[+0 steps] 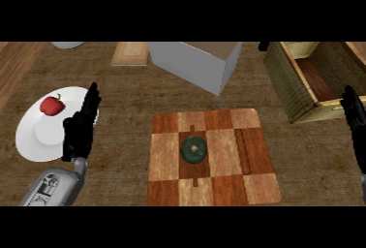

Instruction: Pick the squash from the cutting board and place it in the basket

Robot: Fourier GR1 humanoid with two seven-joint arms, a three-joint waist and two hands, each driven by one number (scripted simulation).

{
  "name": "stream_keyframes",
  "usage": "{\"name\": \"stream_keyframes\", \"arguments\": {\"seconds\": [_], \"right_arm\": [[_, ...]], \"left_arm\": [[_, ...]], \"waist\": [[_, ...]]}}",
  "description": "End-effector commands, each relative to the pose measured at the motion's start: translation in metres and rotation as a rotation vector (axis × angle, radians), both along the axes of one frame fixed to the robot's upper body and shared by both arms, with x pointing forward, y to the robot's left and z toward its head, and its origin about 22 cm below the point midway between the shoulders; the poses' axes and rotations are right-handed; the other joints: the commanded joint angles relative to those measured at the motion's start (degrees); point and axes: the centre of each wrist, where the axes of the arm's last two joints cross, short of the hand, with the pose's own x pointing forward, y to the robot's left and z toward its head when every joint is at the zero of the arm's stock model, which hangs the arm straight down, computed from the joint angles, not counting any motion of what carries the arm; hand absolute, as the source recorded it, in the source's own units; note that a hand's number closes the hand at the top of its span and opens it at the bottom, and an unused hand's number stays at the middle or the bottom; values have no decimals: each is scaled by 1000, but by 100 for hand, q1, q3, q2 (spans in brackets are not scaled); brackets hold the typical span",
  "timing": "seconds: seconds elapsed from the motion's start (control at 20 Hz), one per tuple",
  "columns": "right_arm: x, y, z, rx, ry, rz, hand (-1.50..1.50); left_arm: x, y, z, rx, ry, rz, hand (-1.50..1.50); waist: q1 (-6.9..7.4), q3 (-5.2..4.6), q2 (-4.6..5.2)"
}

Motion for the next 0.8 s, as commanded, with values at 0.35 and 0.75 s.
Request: {"name": "stream_keyframes", "arguments": {"seconds": [0.35, 0.75], "right_arm": [[30, 121, 41, -128, -377, 431, 150], [37, 289, 25, -179, -477, 259, -150]], "left_arm": [[10, 34, 19, -64, 125, -81, 0], [9, 54, 19, -87, 157, -84, 0]], "waist": [[312, -165, 215], [264, -162, 198]]}}
